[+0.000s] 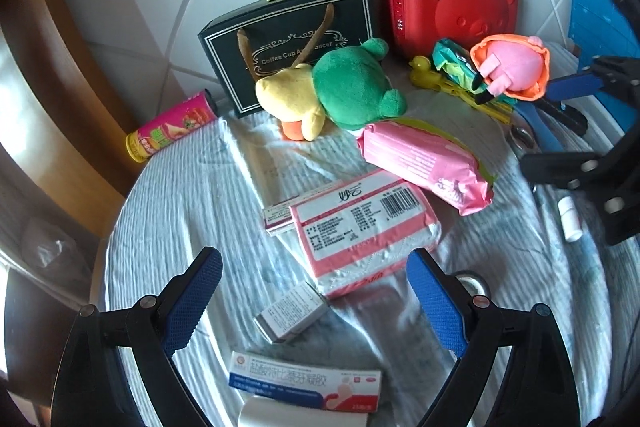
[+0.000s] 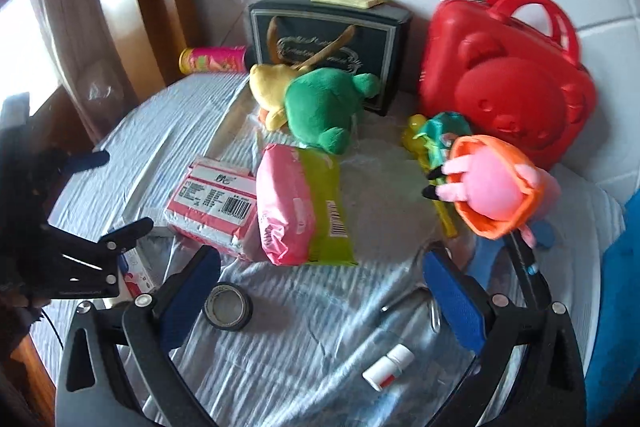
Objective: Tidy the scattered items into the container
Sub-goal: 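Move both tools back over the items on the bed, then grasp the white-pink pad pack with the left tool while the right tool grasps the pink-green wipes pack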
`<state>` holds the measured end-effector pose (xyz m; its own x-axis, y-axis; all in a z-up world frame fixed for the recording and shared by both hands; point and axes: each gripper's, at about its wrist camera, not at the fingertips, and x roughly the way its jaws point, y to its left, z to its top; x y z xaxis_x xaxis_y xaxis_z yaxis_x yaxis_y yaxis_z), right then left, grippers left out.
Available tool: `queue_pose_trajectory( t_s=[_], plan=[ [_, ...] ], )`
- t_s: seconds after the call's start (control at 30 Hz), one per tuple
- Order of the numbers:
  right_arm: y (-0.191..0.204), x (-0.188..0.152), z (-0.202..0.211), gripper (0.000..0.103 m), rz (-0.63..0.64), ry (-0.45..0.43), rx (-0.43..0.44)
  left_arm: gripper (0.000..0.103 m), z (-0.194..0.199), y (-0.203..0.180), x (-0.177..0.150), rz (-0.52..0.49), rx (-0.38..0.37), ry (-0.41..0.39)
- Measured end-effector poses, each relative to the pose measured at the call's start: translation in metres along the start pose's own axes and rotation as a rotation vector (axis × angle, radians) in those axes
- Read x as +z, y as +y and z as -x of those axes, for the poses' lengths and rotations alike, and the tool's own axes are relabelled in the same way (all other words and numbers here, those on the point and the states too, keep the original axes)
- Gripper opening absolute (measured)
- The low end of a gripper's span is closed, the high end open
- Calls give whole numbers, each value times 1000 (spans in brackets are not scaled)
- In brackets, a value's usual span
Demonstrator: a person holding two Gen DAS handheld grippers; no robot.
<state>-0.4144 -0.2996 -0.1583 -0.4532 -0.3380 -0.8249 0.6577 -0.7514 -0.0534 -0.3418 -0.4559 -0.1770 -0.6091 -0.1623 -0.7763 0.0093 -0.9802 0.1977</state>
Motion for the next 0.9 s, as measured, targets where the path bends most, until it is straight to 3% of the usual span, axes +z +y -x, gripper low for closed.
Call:
queue_pose_trajectory(
  t_s=[0.27, 0.5, 0.57, 0.7, 0.77, 0.9],
  plan=[
    [-4, 19, -113, 103, 132, 193, 124, 94, -2, 6, -9, -32, -63, -7],
    [-33, 26, -170, 103, -36, 298, 358, 94, -38, 0, 3, -178, -133, 52],
    [-40, 23, -175, 101, -78, 331, 345, 94, -52, -2, 9, -241, -173, 69],
    [-42, 11, -153, 81, -37, 323, 221, 94, -76, -12, 20, -394, -268, 99],
    [-42, 1, -140, 80, -15, 314, 172, 94, -85, -21, 23, -496, -298, 110],
    [-47, -22, -127, 80, -32, 323, 168, 94, -103, -40, 24, -715, -340, 171]
  ],
)
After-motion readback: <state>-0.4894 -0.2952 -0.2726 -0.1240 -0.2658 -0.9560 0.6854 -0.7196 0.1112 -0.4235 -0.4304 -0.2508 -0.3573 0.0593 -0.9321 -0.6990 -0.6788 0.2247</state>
